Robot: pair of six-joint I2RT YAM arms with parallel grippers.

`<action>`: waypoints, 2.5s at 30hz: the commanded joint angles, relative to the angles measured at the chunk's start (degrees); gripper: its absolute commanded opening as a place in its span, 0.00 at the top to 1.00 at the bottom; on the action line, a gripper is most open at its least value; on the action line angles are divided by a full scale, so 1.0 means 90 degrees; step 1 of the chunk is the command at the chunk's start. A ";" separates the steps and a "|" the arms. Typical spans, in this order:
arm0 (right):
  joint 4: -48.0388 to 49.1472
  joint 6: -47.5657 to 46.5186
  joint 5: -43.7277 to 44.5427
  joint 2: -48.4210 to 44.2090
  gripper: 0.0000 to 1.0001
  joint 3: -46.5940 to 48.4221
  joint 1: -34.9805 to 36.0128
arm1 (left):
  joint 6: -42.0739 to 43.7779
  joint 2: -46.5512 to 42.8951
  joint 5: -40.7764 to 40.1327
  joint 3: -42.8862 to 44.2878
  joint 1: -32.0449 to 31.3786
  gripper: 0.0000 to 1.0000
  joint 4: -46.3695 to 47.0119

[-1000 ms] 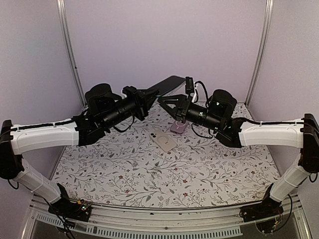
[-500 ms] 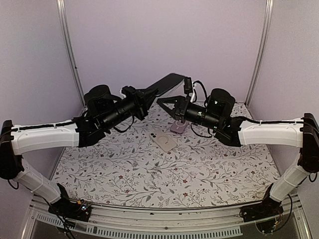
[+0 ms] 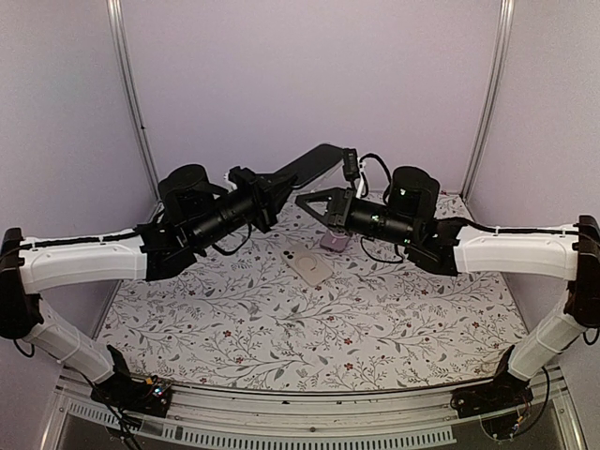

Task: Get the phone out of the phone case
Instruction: Remove the phone case from the phone.

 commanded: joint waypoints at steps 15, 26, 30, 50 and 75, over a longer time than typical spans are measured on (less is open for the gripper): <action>-0.0478 -0.1370 0.0565 -0.0649 1.00 0.0577 -0.0024 | 0.0400 -0.0239 -0.0096 -0.0130 -0.0286 1.00 -0.0489; -0.0945 -0.2774 -0.0003 -0.0910 1.00 0.0453 -0.0022 | 0.0445 -0.0248 -0.0177 -0.0163 -0.0286 1.00 -0.0533; -0.1260 -0.3373 0.0160 -0.1041 1.00 0.0410 -0.0025 | 0.0446 -0.0232 -0.0184 -0.0173 -0.0297 1.00 -0.0528; -0.1638 -0.4157 0.0071 -0.1183 1.00 0.0257 -0.0014 | 0.0513 -0.0244 -0.0197 -0.0153 -0.0296 1.00 -0.0550; -0.2241 -0.3026 0.0392 -0.1689 1.00 0.0415 -0.0998 | 0.0599 -0.1023 -0.0659 -0.0915 -0.0296 1.00 -0.0895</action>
